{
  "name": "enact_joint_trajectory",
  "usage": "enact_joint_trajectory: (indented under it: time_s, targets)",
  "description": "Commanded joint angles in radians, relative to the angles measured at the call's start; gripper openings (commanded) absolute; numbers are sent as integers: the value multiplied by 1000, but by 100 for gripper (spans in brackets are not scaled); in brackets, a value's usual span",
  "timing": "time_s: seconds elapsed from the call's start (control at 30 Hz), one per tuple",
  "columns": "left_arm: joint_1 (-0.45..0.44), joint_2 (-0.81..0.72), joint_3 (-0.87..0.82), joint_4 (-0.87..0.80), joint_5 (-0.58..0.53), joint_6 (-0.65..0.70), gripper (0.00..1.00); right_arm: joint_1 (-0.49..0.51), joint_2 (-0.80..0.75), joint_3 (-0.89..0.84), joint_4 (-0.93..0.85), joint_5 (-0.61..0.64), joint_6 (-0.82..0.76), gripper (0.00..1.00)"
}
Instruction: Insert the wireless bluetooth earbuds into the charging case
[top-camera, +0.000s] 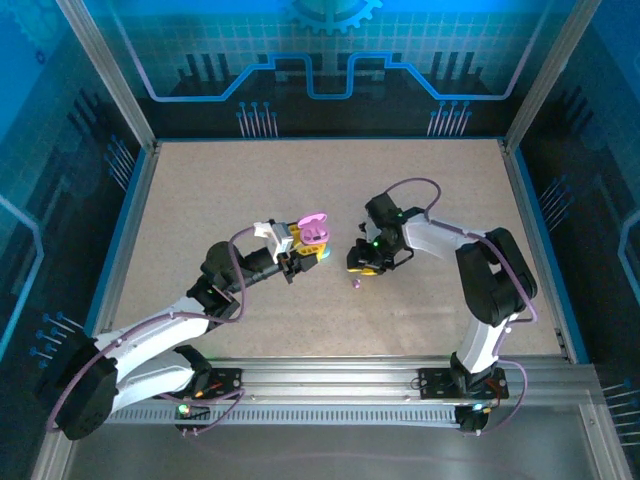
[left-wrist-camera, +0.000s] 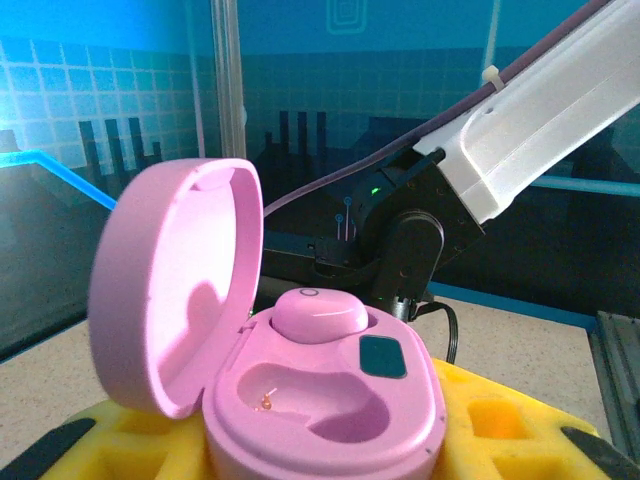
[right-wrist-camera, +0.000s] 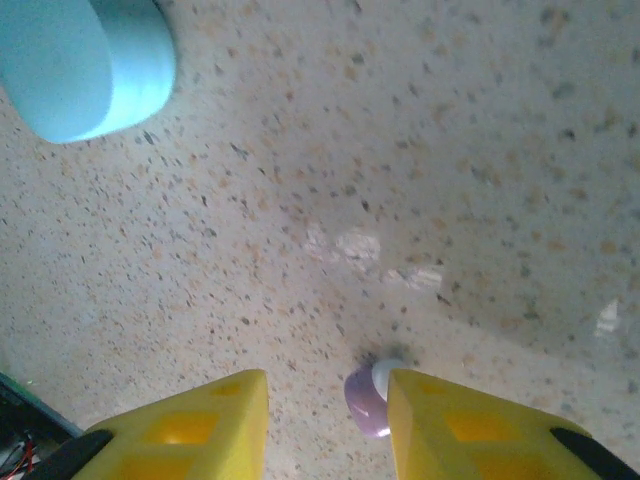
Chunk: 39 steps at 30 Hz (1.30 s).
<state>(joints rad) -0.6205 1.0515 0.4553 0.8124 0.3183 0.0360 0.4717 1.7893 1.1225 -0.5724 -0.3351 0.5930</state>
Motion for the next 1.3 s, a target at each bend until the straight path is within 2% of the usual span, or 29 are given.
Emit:
enact_joint_trajectory:
  time_s: [0.0, 0.37, 0.8, 1.13, 1.27]
  targets:
    - [-8, -22, -12, 9, -16, 24, 37, 15, 56, 50, -44, 14, -72, 38]
    - [-8, -40, -14, -4, -21, 25, 37, 35, 162, 119, -90, -36, -131, 37]
    - [-8, -31, -11, 3, -15, 20, 37, 36, 54, 18, -145, -30, -145, 34]
    - [-8, -19, -7, 15, -12, 11, 37, 48, 24, -17, -132, -97, -149, 34]
    - [-7, -23, -7, 11, -12, 14, 37, 50, 7, 2, -141, -39, -137, 34]
